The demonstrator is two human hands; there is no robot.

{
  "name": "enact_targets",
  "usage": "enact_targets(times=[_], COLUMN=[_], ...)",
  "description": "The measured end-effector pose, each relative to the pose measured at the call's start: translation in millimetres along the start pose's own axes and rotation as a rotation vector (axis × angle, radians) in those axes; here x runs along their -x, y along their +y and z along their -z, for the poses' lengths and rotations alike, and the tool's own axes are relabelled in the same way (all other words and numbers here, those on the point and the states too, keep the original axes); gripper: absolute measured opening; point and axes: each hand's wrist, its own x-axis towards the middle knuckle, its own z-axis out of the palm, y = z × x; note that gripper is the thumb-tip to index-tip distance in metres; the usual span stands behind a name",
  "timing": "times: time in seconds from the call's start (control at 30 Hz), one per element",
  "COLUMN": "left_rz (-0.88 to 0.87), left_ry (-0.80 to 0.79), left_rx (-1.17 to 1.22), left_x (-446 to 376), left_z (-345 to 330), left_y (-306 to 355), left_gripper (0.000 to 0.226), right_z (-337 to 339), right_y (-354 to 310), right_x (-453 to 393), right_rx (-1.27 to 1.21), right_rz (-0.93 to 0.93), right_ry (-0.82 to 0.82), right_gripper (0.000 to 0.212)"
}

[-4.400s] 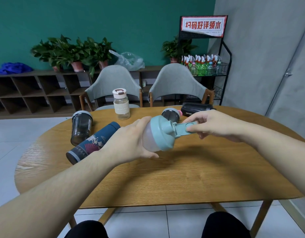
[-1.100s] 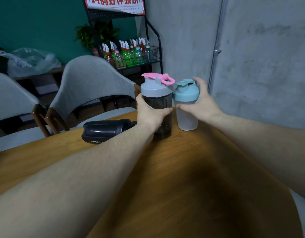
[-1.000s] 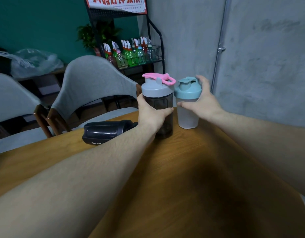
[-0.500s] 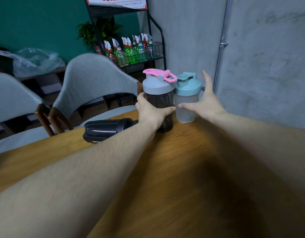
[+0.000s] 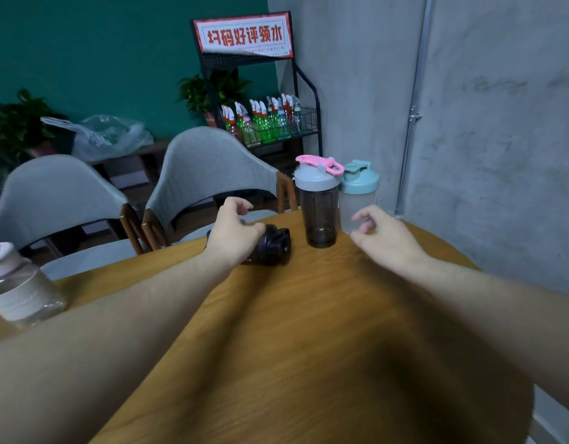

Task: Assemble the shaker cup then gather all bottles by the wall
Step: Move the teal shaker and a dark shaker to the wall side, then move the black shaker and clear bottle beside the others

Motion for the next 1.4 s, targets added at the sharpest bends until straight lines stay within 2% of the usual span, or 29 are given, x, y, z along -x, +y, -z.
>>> enact_targets(times=[0.23, 0.43, 0.63, 0.8, 0.9, 1.07, 1.17, 1.27, 1.4], left_rz=[-0.058, -0.274, -0.317, -0.317, -0.225, -0.035, 0.019, 0.065, 0.099], left_ry=[-0.164, -0.331, -0.419, -0.352, -0.296, -0.16, -0.042, 0.054, 0.182], left_rx=[-0.298, -0.739, -0.905, -0.888, -0.815, -0.536, -0.337, -0.155, -0.088], left_x=[3.9, -28.6, -61.3, -63.2, -52.5, -23.6, 0.2, 25.1, 53.0], left_z=[34.6, 25.6, -0.8, 4.8, 28.7, 93.7, 139.2, 182.5, 236.5], left_y=[-31.5, -50.5, -71.2, -81.8, -92.3, -103.1, -105.1, -107.9, -113.7], left_gripper=[0.062, 0.091, 0.106, 0.099, 0.092, 0.098, 0.099, 0.088, 0.069], right_z=[-41.6, -77.6, -92.6, -100.4, -104.0, -119.6, -139.7, -168.8, -217.8], right_y=[-38.7, -62.1, -74.6, -84.0, -99.2, -130.9, -157.3, -188.2, -232.3], right_x=[15.5, -1.9, -17.5, -23.3, -22.8, -14.3, -2.4, 14.6, 38.6], right_rx=[-0.022, -0.066, -0.07, -0.083, -0.141, -0.2, -0.194, -0.159, -0.137], right_rz=[0.022, 0.096, 0.124, 0.129, 0.123, 0.13, 0.156, 0.157, 0.167], right_ry=[-0.122, -0.09, -0.07, -0.06, -0.024, -0.04, -0.12, -0.296, -0.474], right_gripper=[0.014, 0.013, 0.014, 0.016, 0.016, 0.012, 0.015, 0.029, 0.05])
